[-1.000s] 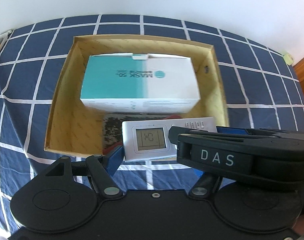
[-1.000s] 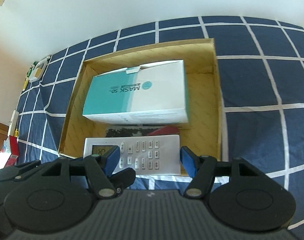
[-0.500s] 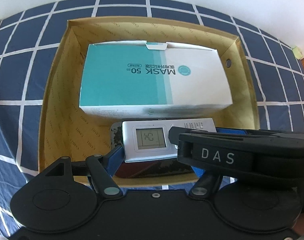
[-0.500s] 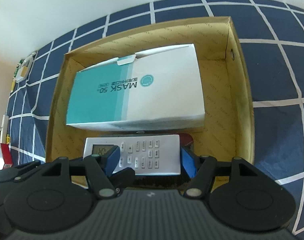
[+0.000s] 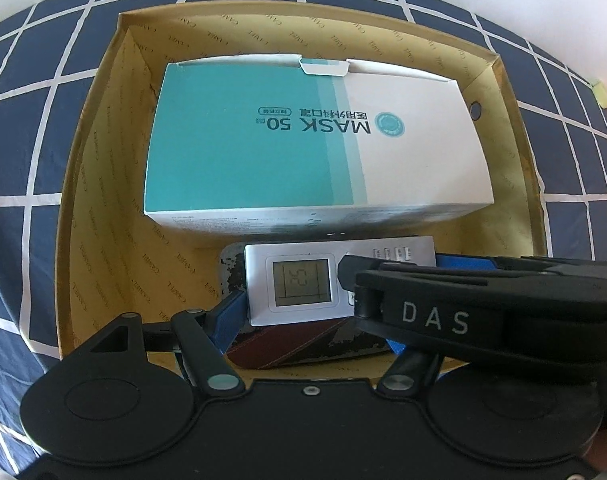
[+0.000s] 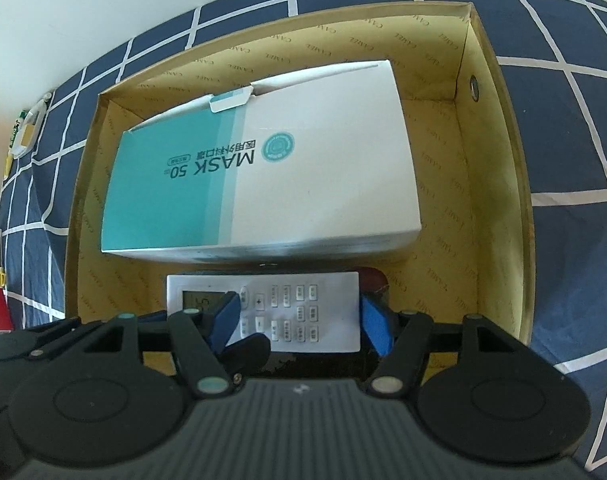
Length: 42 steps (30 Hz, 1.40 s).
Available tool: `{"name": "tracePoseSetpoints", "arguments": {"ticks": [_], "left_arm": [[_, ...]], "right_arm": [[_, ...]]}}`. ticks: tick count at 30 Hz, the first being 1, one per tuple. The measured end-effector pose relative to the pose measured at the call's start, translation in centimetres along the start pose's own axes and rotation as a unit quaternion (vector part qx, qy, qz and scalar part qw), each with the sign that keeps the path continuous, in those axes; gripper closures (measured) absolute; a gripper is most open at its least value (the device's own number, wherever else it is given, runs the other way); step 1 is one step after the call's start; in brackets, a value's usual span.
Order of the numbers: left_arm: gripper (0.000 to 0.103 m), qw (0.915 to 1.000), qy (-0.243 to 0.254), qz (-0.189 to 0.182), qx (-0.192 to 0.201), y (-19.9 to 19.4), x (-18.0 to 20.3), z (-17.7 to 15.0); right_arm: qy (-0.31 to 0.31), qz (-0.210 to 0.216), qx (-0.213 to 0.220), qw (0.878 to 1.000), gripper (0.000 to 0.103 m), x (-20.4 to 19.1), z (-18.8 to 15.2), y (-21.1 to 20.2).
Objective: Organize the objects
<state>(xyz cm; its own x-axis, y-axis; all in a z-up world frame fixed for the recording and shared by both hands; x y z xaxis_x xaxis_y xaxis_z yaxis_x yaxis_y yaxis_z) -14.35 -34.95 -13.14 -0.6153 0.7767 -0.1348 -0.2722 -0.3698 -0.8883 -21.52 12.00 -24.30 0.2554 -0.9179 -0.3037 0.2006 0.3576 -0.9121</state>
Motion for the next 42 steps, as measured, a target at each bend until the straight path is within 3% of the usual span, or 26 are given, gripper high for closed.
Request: {"name": "tracePoseSetpoints", "arguments": {"ticks": [11, 27, 32, 42], "left_arm": [[0.033, 0.9999, -0.003, 0.009, 0.009, -0.4, -0.8, 0.1], [0.028, 0.9982, -0.013, 0.033, 0.048, -5.2, -3.0, -0.2], [0.012, 0.9964, -0.011, 0.046, 0.070, -7.5, -3.4, -0.3], [0.004, 0.9930, 0.012, 0.061, 0.101, -10.9, -3.8, -0.5]], "right_arm": [[0.005, -0.001, 0.002, 1.000, 0.037, 0.2, -0.1, 0.0], [-0.002, -0.010, 0.043, 0.999, 0.034, 0.7, 0.5, -4.6], [-0.011, -0.016, 0.054, 0.998, 0.034, 1.1, 0.2, -6.6], [-0.024, -0.023, 0.065, 0.997, 0.013, 1.7, -0.8, -10.0]]}}
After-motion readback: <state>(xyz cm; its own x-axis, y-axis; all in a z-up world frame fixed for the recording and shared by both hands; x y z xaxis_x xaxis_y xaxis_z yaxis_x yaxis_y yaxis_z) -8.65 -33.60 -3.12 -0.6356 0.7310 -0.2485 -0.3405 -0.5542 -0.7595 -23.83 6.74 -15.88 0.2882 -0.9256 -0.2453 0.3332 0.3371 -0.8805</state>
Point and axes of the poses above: each gripper's, at about its wrist camera, not at the fingertips, and y roughly the way its jaws point, x to its right, z to its top, the point moved 8 cm from there along y, roughly the way its jaws point, and after that the axes turned 8 degrees about x, right-handed, at the moved point
